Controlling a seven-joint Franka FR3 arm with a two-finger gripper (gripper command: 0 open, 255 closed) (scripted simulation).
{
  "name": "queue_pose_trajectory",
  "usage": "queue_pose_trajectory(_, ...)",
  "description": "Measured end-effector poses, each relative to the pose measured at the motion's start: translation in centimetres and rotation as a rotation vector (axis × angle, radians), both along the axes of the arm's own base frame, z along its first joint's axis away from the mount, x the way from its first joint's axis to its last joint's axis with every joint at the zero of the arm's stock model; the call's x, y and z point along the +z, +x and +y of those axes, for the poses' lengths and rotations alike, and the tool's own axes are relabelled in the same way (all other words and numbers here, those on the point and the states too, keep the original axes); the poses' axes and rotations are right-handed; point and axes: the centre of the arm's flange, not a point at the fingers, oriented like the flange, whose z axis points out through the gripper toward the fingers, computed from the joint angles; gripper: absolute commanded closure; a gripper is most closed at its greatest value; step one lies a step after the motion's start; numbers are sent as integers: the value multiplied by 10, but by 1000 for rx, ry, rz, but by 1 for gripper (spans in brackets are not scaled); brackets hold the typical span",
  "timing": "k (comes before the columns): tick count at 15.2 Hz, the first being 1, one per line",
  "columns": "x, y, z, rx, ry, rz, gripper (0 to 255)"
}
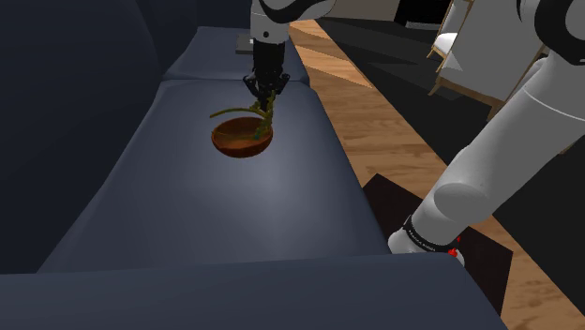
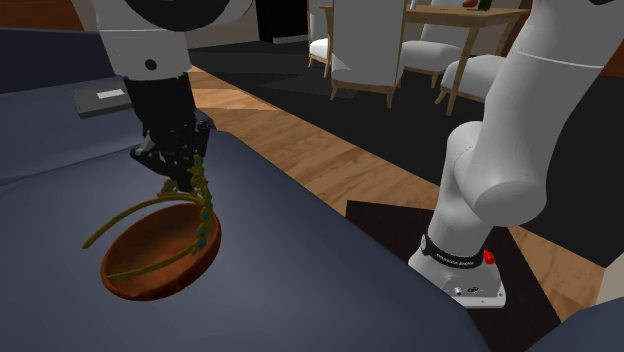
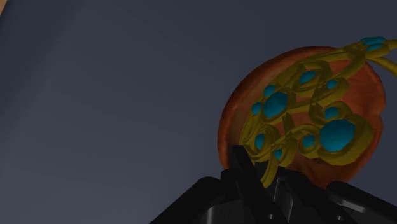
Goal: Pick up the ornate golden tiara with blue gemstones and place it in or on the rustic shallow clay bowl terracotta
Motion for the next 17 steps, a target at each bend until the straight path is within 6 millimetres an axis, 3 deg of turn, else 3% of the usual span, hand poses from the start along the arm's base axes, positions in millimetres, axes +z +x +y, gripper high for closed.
queue_pose_trajectory(3,-13,0,-1,0,0,0,255)
queue_pose_trajectory(9,-15,0,-1,0,0,-1,255)
queue_pose_trajectory(10,-15,0,-1,0,0,-1,0)
queue_pose_trajectory(17,-9,-1,-1,0,0,-1,0)
